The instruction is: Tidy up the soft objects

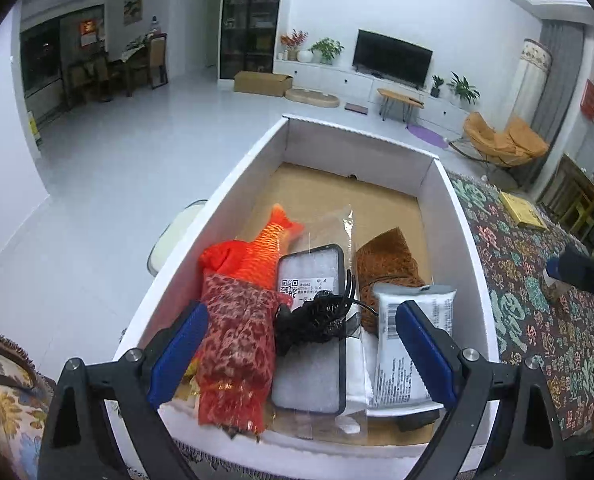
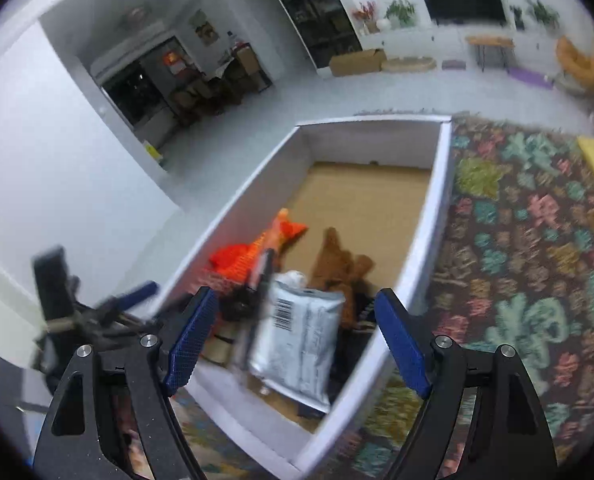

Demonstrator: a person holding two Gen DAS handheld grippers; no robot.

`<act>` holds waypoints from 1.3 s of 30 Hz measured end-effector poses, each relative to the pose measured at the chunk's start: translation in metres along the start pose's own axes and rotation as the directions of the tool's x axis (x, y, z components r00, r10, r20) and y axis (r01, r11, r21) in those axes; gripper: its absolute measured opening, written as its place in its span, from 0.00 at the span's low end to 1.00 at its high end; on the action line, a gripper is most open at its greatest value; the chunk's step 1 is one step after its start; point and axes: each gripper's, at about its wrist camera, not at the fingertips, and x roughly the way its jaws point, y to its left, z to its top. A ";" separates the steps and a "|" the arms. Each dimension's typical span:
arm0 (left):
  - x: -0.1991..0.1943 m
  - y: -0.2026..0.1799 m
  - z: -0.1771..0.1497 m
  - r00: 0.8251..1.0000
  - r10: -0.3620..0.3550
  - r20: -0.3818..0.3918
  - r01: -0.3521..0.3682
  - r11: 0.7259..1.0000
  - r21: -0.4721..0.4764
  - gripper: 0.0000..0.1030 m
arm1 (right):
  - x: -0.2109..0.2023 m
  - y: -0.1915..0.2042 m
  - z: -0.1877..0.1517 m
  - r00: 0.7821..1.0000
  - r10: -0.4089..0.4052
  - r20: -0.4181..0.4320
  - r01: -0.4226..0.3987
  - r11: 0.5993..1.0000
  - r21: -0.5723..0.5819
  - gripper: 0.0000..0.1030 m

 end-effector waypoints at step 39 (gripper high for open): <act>-0.074 -0.036 -0.024 0.962 0.250 0.112 -0.257 0.965 0.047 1.00 | -0.025 0.049 -0.042 0.927 -0.376 0.011 0.372 0.912 -0.175 0.81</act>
